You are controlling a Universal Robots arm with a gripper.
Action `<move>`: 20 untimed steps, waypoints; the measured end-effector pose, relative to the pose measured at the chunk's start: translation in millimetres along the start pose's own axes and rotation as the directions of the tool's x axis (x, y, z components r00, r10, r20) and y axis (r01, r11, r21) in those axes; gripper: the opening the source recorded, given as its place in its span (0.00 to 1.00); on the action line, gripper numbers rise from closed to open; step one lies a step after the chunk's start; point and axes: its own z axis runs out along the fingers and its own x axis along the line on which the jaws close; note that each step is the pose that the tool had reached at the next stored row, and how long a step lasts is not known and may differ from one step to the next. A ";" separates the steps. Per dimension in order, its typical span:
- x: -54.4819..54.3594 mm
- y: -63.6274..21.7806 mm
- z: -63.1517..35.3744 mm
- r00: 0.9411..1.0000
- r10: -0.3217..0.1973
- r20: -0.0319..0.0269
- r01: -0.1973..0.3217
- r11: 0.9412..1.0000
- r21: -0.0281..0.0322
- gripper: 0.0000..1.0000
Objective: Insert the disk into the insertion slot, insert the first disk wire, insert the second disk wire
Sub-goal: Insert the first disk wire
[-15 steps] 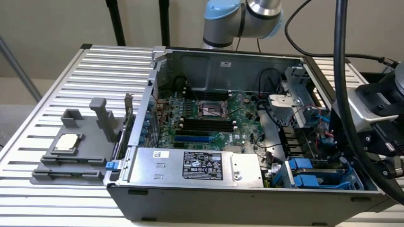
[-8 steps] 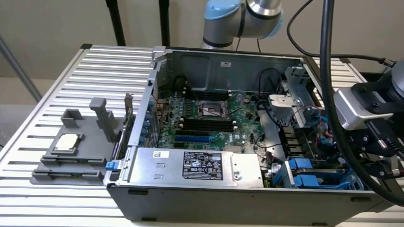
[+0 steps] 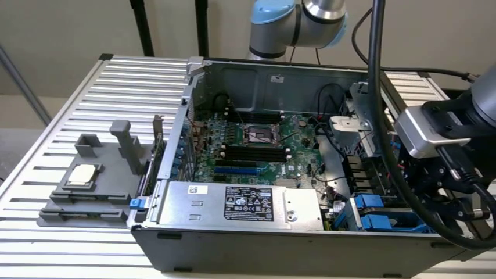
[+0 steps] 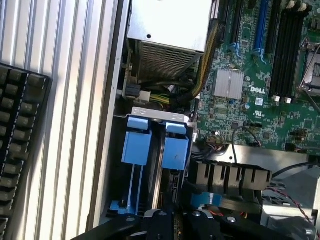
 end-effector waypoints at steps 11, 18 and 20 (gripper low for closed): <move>0.2 0.4 2.5 0.998 0.056 -0.005 -0.056 0.998 0.017 0.16; 0.4 0.5 3.7 0.996 0.091 -0.006 -0.090 0.996 0.025 0.16; 0.4 0.7 3.9 0.995 0.095 -0.007 -0.095 0.995 0.027 0.16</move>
